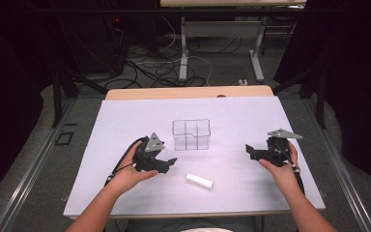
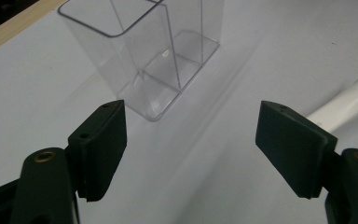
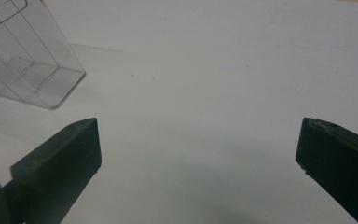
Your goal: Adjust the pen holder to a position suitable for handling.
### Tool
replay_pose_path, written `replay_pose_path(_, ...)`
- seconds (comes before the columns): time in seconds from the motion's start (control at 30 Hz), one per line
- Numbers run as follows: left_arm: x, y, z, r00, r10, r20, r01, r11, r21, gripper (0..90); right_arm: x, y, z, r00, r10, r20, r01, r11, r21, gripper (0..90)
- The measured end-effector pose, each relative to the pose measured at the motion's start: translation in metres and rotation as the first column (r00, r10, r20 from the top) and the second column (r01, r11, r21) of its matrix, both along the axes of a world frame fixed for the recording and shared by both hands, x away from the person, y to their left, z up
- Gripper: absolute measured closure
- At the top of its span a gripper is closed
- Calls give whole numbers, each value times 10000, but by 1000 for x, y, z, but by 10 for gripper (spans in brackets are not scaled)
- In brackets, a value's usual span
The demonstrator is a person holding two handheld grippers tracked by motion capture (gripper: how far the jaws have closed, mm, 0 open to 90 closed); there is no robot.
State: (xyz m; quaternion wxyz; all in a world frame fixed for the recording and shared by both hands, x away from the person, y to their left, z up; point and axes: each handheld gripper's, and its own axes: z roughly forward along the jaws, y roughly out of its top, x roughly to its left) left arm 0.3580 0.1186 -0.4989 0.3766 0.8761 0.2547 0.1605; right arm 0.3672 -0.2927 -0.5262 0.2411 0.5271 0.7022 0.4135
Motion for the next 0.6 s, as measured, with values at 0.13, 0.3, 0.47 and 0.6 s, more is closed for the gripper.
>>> replay_pose_path(0.13,5,-9,1,9990,-452,-40,453,9980,445,272,0,-1,-1,9999,-6,-116,7,10000,50,0)
replay_pose_path(0.3,12,-16,5,9965,-813,-217,821,9957,419,312,0,-1,-1,9999,-17,-163,19,9999,126,0)
replay_pose_path(0.47,20,-23,10,9914,-1273,-307,1289,9899,583,344,0,-2,-1,9998,-25,-183,28,9999,170,0)
replay_pose_path(0.6,23,-32,14,9838,-1758,-362,1789,9768,1177,360,1,-2,-2,9997,-36,-223,41,9997,245,0)
